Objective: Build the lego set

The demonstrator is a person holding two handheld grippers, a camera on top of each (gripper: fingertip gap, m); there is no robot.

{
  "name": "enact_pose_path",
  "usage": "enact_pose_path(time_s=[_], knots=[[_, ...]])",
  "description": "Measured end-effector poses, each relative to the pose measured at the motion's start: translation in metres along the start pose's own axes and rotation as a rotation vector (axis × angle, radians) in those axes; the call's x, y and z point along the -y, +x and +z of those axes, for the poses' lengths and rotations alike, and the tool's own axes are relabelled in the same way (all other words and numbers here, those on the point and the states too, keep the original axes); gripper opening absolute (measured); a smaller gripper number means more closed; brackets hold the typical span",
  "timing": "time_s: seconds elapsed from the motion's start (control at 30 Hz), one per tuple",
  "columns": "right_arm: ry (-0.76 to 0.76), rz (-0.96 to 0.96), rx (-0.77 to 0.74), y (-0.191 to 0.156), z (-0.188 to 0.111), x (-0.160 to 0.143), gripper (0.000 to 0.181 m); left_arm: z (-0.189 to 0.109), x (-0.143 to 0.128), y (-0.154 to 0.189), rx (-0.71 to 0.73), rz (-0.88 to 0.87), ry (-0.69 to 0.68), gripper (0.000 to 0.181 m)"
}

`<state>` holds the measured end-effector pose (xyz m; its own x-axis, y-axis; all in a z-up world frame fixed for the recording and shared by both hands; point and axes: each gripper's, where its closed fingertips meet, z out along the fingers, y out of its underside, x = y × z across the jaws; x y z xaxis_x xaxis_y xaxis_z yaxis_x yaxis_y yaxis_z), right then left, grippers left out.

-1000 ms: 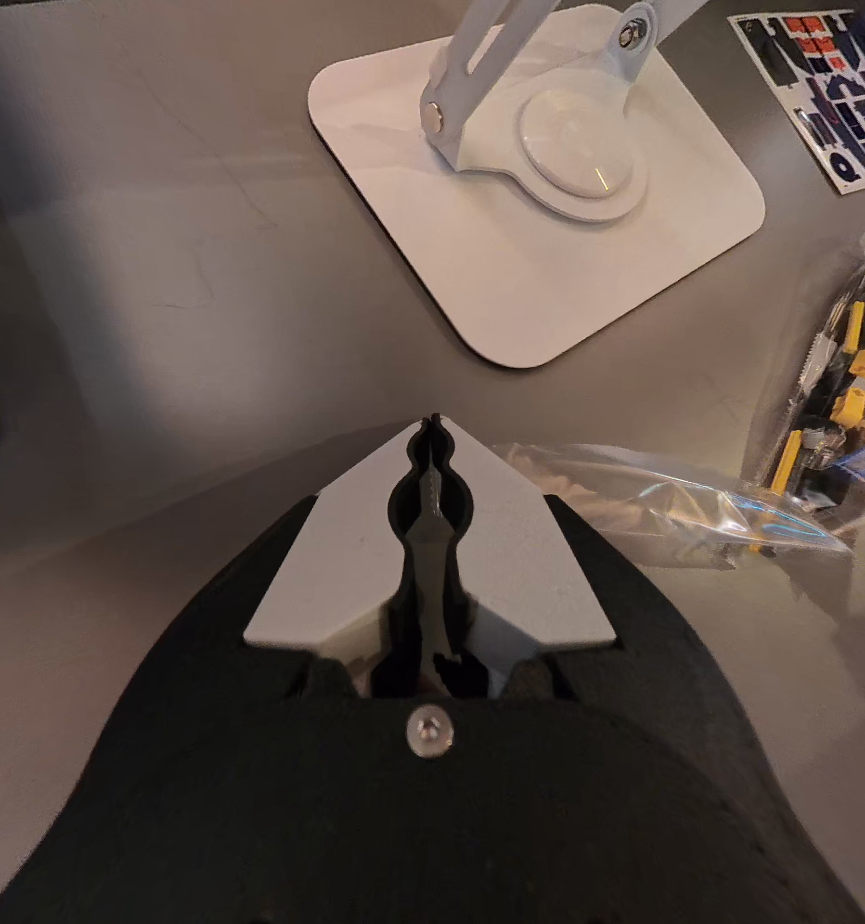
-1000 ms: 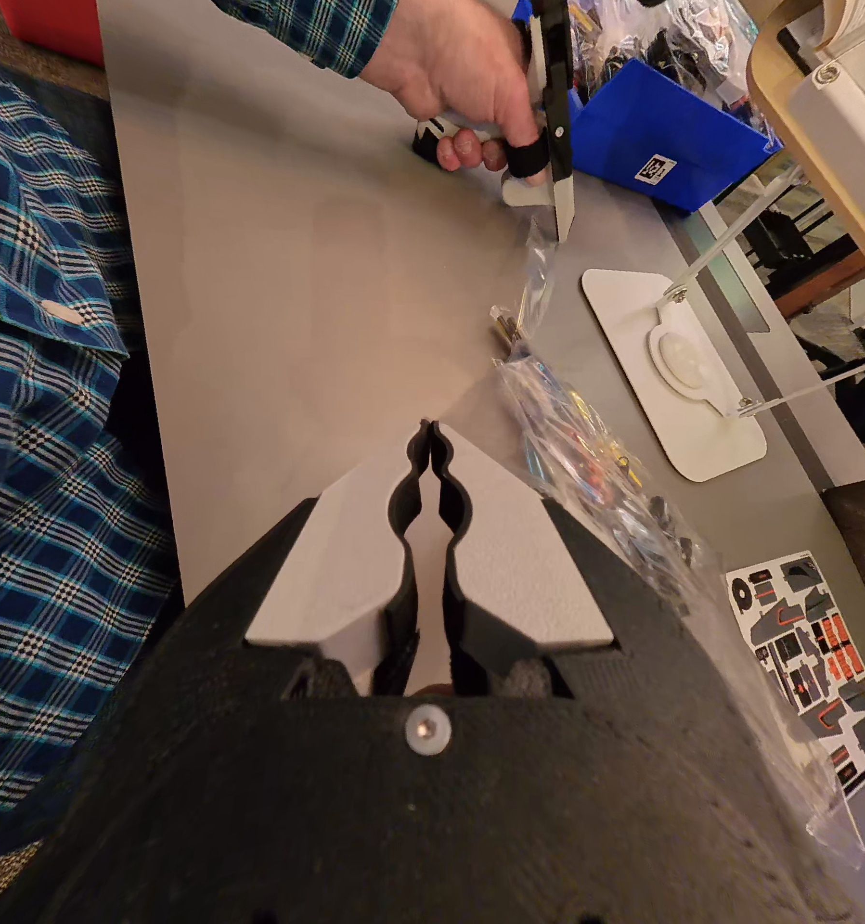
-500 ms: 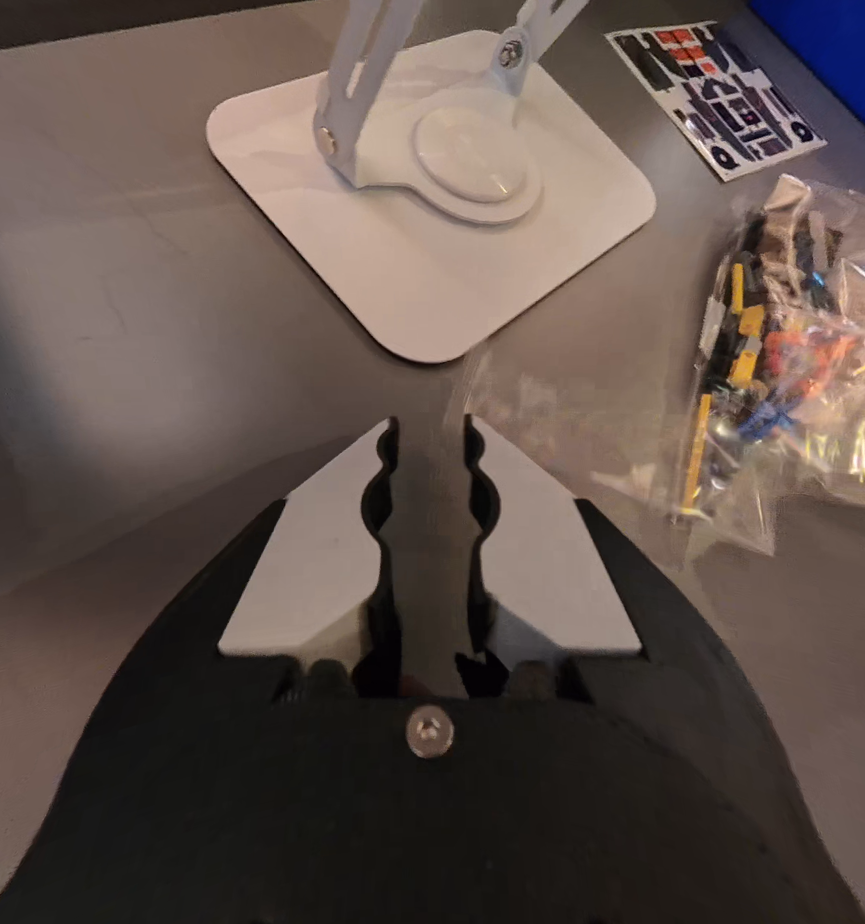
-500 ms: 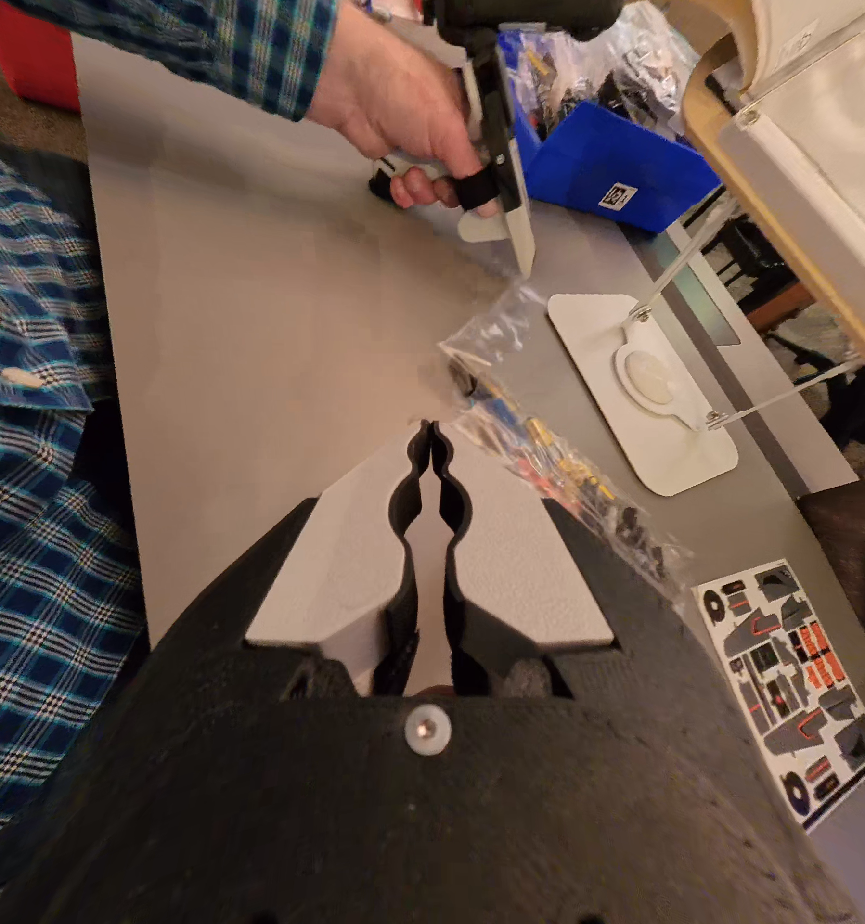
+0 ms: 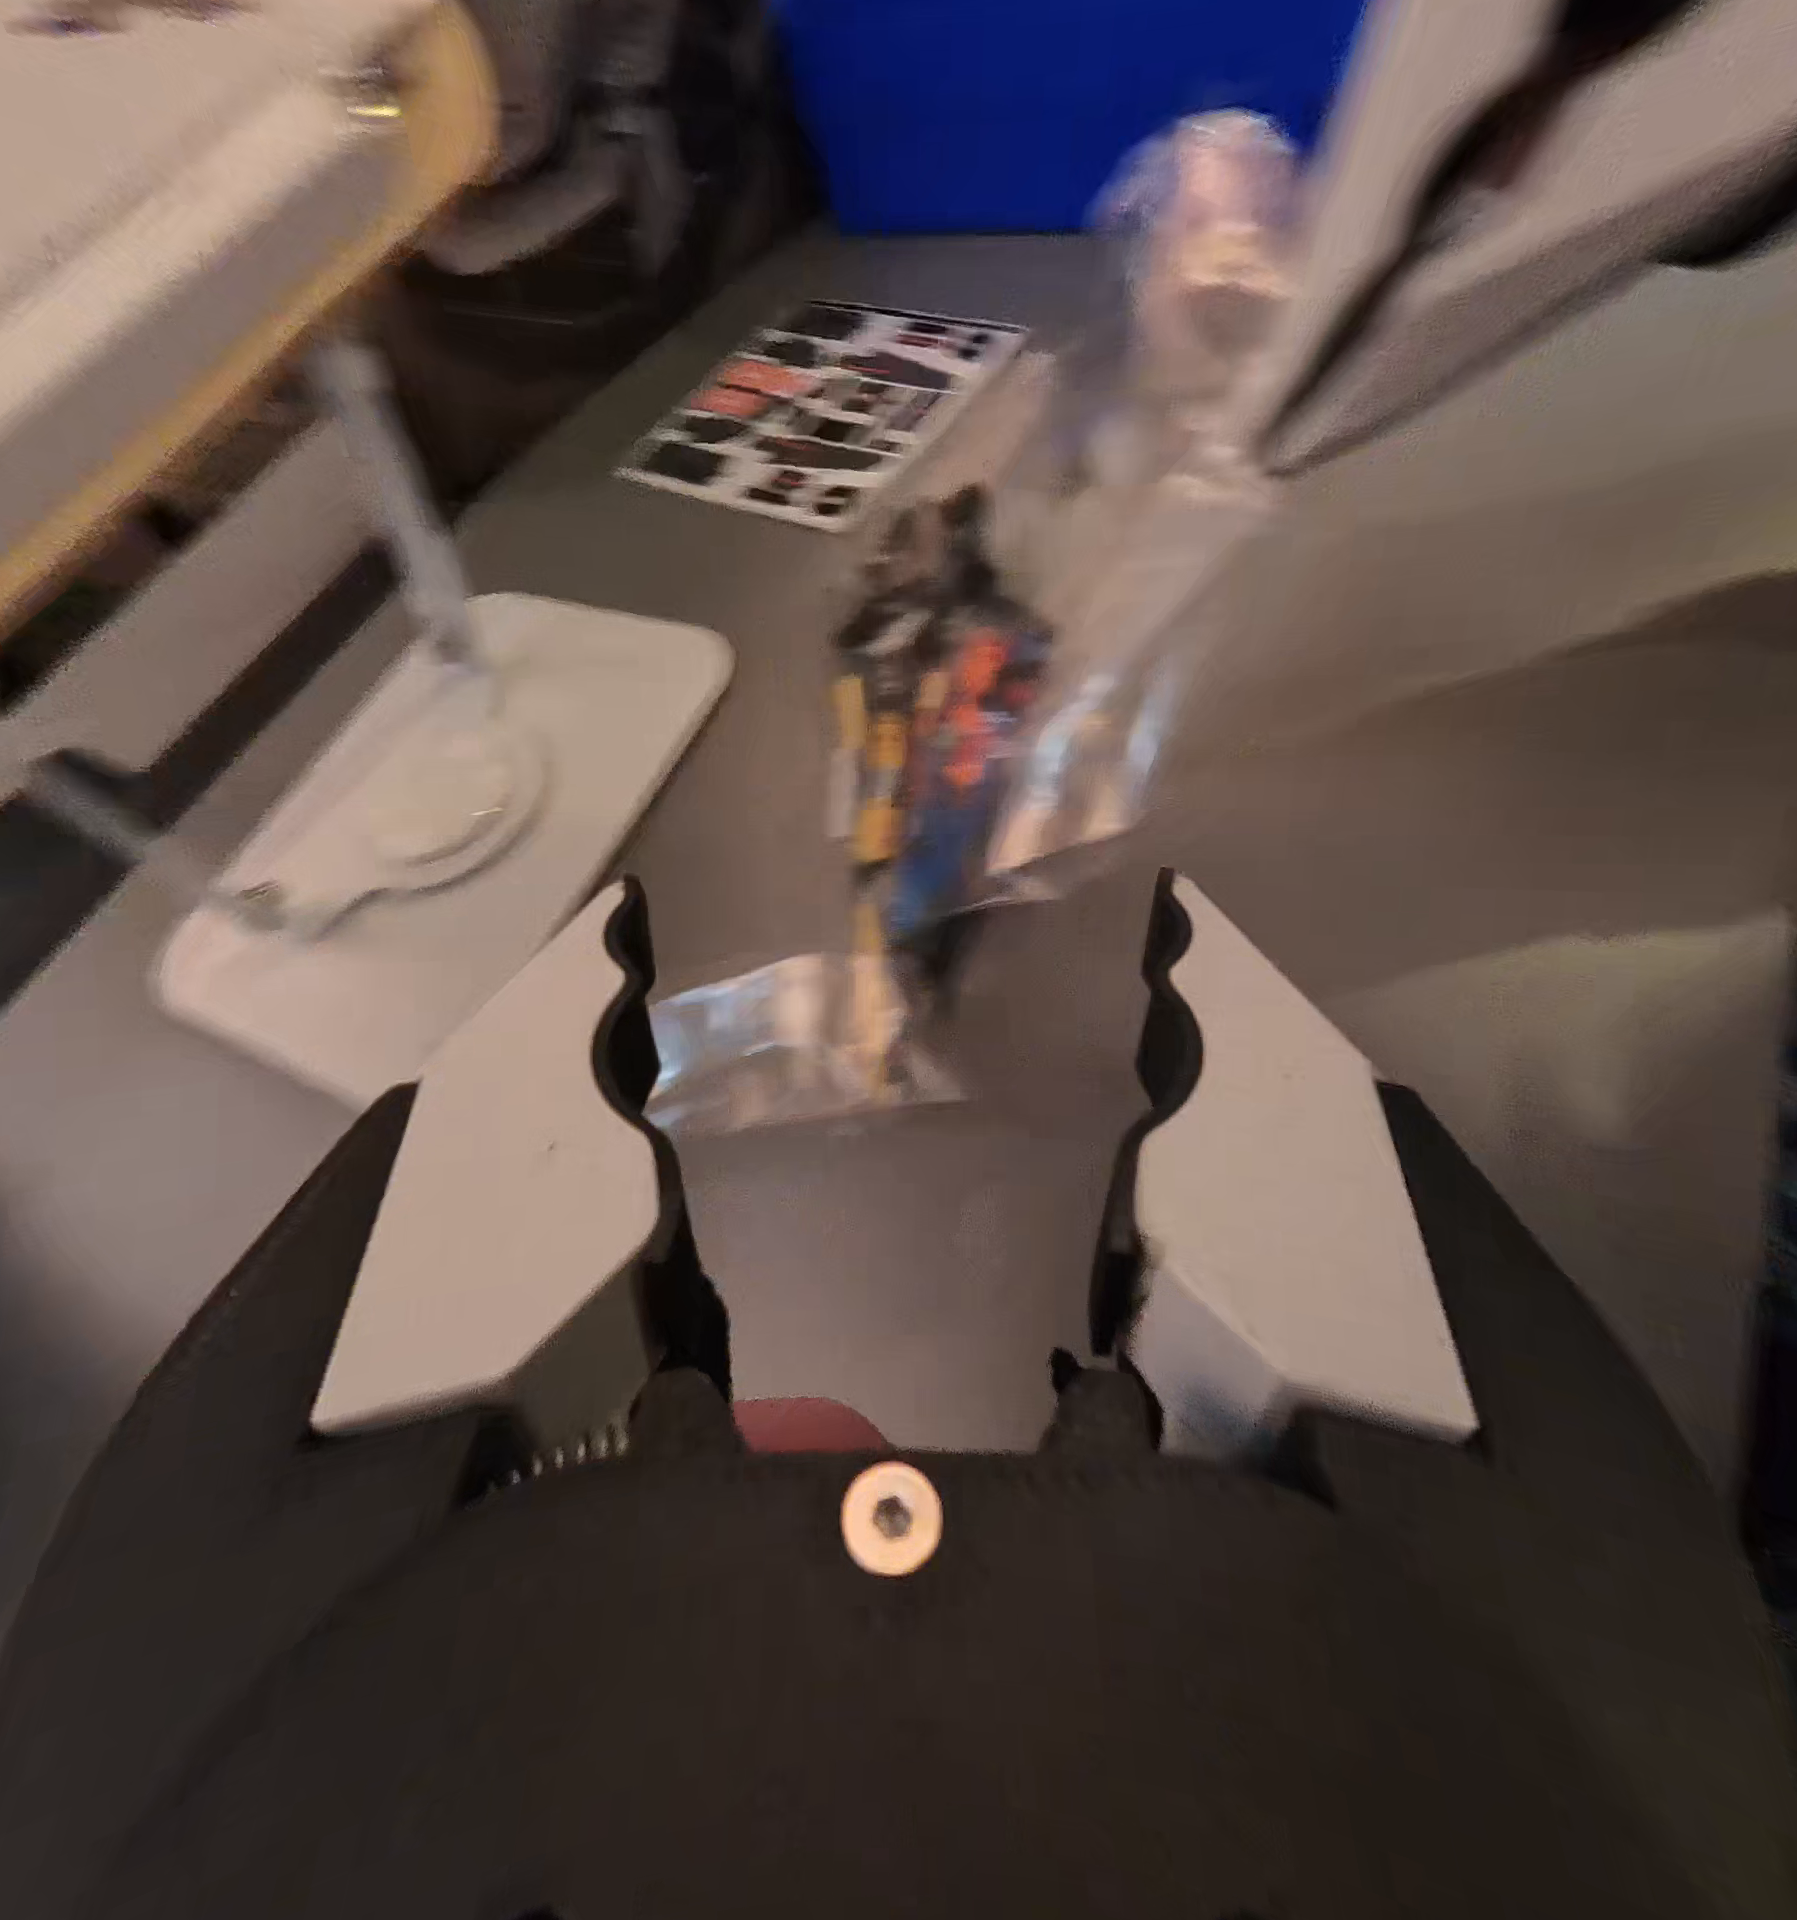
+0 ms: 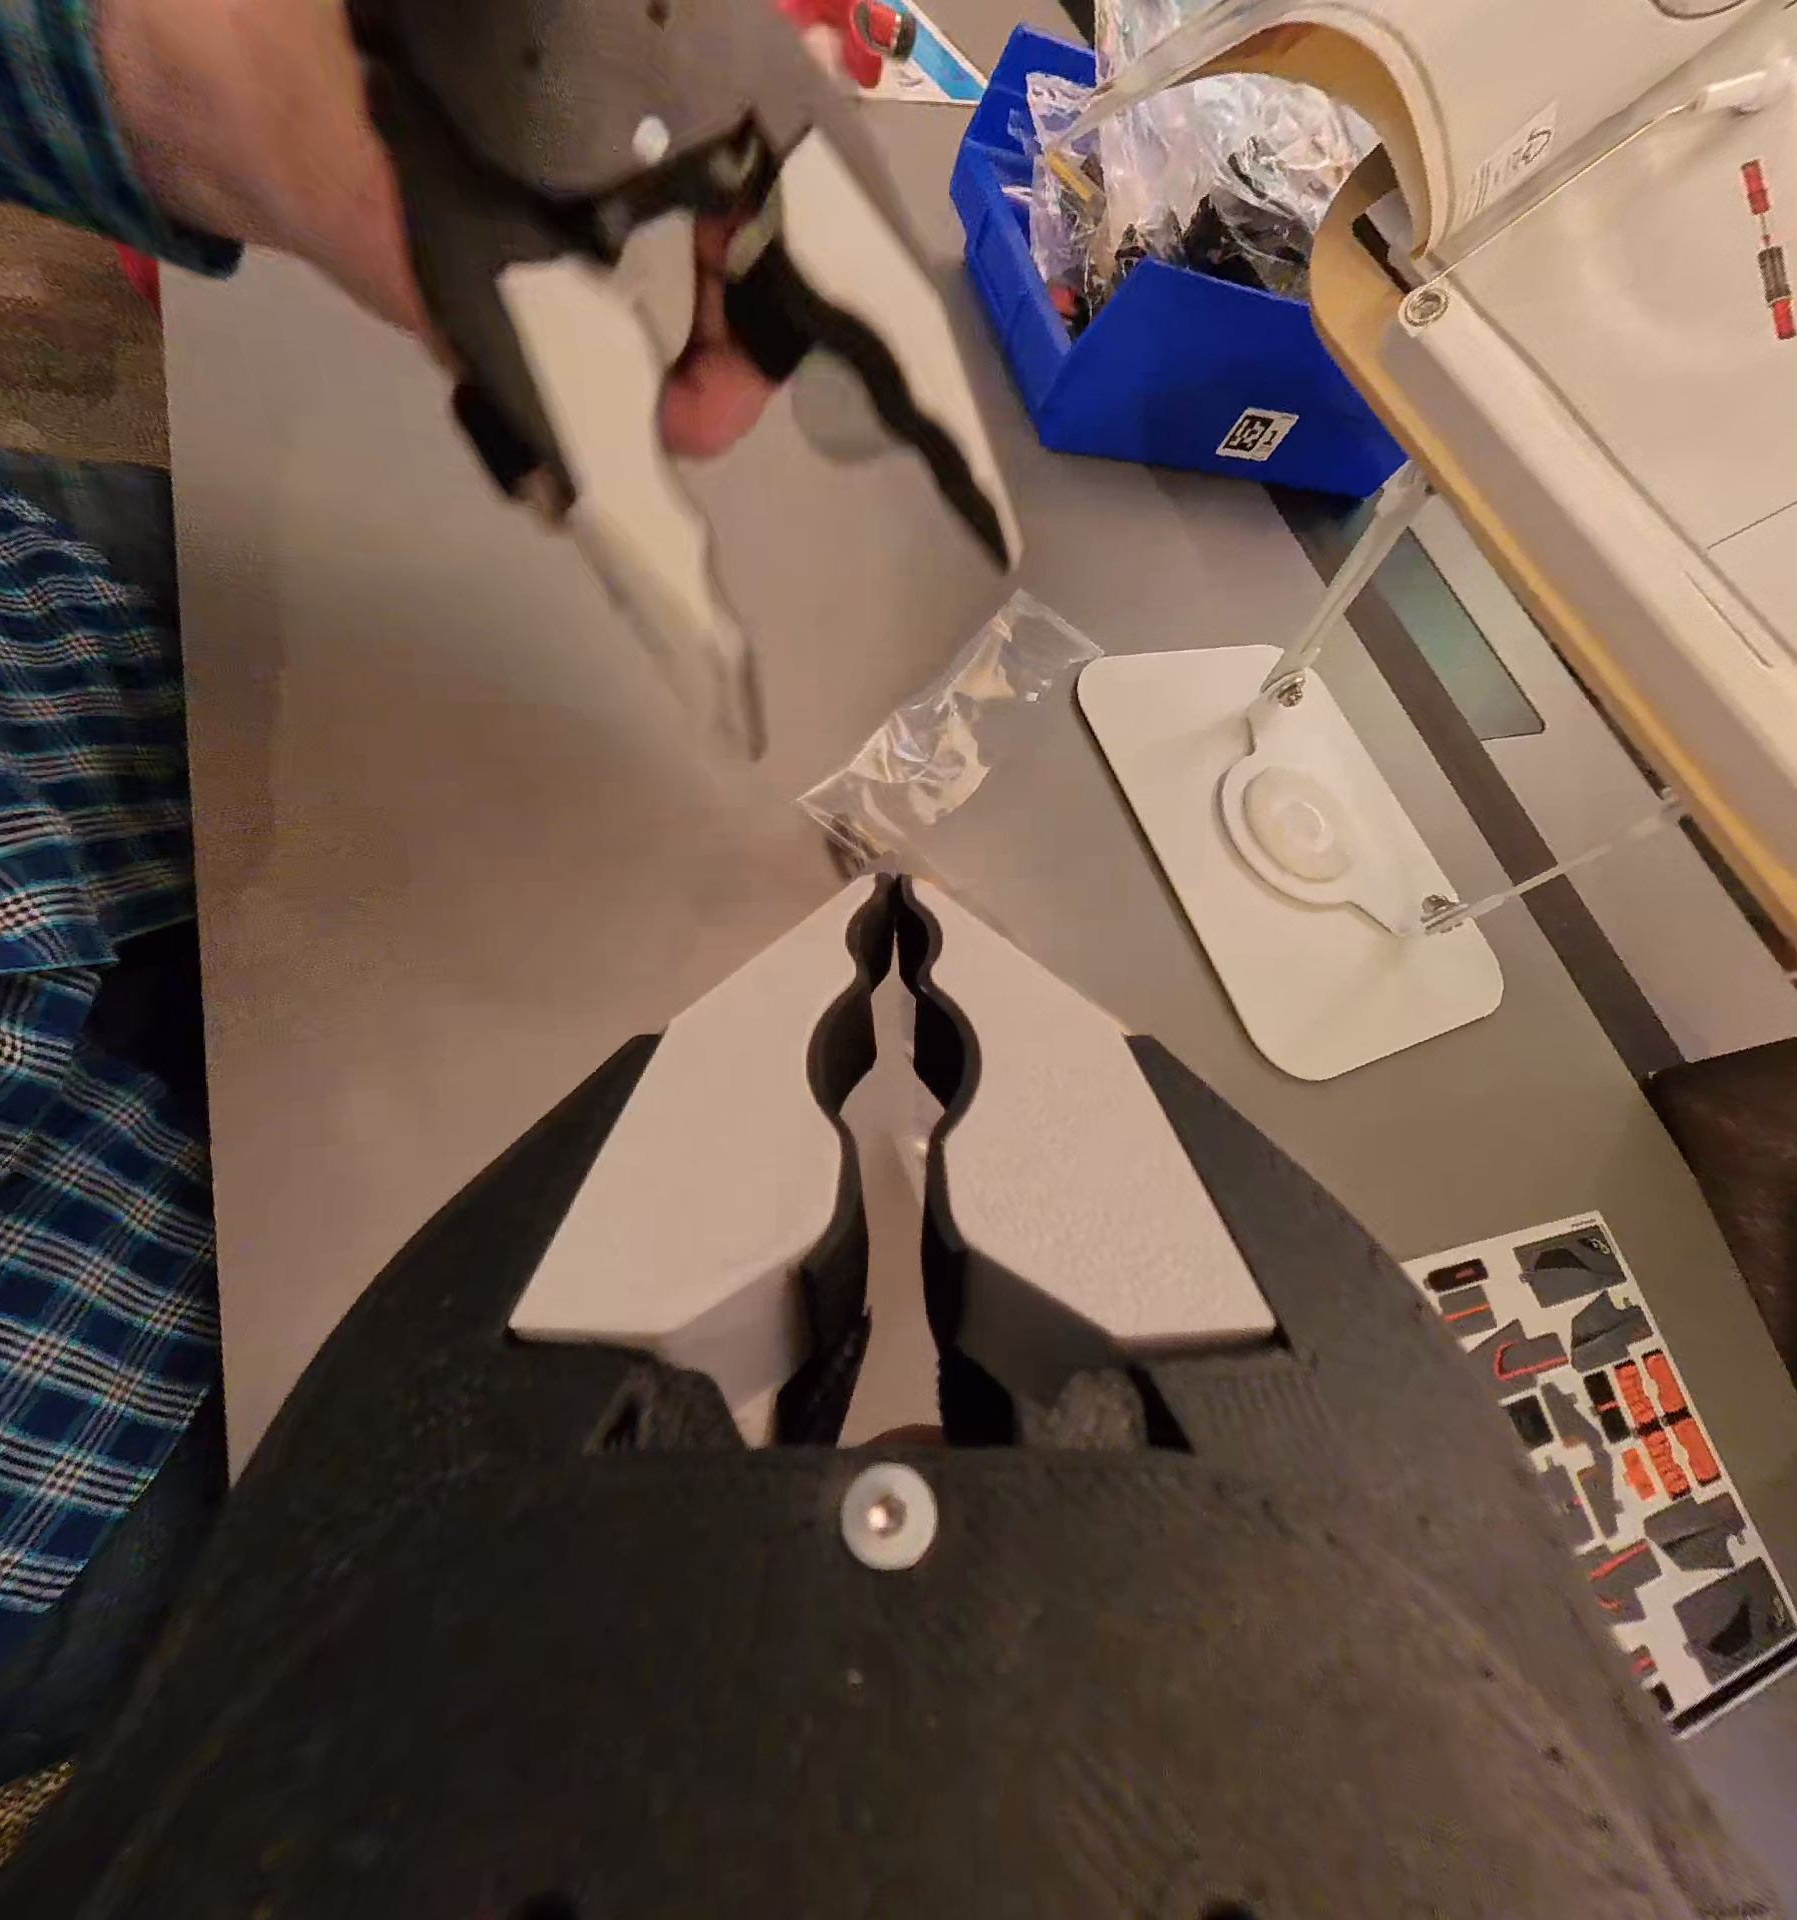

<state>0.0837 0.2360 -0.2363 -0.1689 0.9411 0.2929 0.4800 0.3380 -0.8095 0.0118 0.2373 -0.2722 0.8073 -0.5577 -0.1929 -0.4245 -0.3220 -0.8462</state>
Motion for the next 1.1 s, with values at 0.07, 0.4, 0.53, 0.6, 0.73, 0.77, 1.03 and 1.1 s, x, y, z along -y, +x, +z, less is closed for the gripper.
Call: enact_pose_path(time_s=[0.07,0.4,0.53,0.6,0.73,0.77,1.03,1.1], knots=[[-0.002,0.009,0.015,0.002,0.003,0.006,0.0,0.019,0.004,0.036,-0.106,0.047,-0.041,0.084],[0.008,0.019,0.016,0.024,0.016,0.031,0.01,0.068,0.016,0.025,-0.021,0.128,-0.034,0.0],[0.072,0.066,-0.094,0.05,-0.004,0.037,0.066,0.058,0.02,0.011,-0.05,0.022,0.001,0.0],[0.104,0.118,-0.147,0.065,-0.022,0.031,0.082,0.05,0.022,0.002,-0.07,-0.032,0.022,0.0],[0.127,0.262,-0.2,0.103,-0.048,-0.012,0.09,0.03,0.025,-0.006,-0.159,-0.099,0.055,0.0],[0.124,0.303,-0.194,0.112,-0.047,-0.027,0.092,0.025,0.025,-0.008,-0.17,-0.105,0.063,0.0],[0.113,0.551,0.212,0.11,0.036,-0.084,0.094,0.01,0.014,-0.014,-0.216,-0.083,0.055,0.0],[0.107,0.56,0.304,0.103,0.054,-0.085,0.089,0.009,0.013,-0.015,-0.233,-0.096,0.062,0.0]])
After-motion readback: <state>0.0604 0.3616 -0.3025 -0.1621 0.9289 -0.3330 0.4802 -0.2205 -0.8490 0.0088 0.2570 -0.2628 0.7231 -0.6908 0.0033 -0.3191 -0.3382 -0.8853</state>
